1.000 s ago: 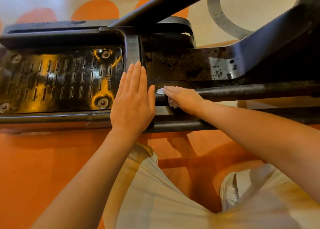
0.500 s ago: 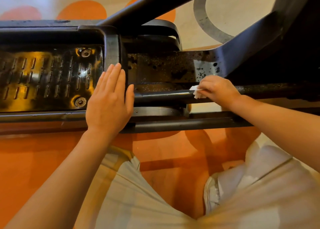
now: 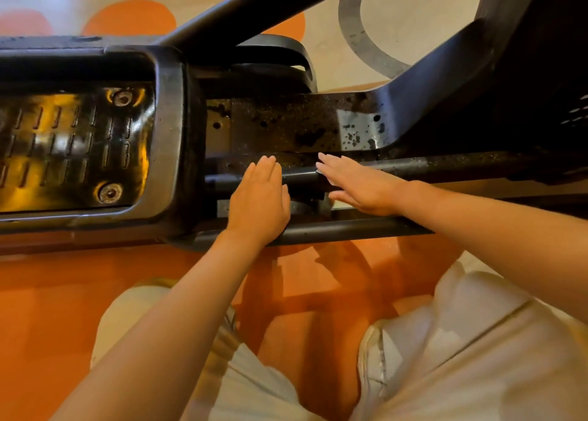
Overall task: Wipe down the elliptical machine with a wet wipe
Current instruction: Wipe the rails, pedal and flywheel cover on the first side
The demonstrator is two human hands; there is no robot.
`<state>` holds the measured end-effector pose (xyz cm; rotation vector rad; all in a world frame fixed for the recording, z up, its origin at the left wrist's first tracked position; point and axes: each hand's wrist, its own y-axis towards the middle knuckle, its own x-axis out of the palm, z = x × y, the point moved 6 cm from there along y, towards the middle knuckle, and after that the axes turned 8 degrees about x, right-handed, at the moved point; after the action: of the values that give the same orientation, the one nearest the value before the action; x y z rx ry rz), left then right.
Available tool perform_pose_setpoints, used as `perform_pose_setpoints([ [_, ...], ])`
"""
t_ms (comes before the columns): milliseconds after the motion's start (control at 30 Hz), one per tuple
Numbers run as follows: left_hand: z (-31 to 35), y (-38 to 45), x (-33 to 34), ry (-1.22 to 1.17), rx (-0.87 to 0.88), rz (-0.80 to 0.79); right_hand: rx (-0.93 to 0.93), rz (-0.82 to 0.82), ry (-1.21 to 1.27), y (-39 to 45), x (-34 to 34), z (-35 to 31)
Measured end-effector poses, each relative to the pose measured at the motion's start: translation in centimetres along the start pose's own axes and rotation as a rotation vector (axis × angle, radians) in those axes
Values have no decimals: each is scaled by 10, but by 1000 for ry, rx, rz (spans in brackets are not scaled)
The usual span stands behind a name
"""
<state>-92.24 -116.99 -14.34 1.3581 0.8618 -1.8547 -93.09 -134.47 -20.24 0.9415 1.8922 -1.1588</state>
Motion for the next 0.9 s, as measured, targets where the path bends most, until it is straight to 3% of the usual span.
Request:
perform_pose_setpoints([
  [67, -5, 13, 17, -130, -40, -109, -63, -12, -216, -4, 3, 3],
  [133, -3, 30, 33, -131, 31, -233, -45, 28, -260, -3, 5, 7],
  [233, -2, 47, 55, -30, 129, -403, 77, 99, -263, -2, 2, 16],
  [300, -2, 55, 62, -9, 158, -437, 198, 102, -278, -13, -3, 33],
  [500, -1, 74, 68, -31, 287, -328, 487, 6, -147, -41, -2, 70],
  [667, -9, 84, 76, 36, 375, -224, 345, 111, -8, 2, 7, 6],
  [800, -11, 87, 82, 114, 513, -163, 353, 192, -149, 14, 8, 4],
  [900, -9, 86, 80, 116, 550, -68, 305, 302, -57, 12, 7, 3],
])
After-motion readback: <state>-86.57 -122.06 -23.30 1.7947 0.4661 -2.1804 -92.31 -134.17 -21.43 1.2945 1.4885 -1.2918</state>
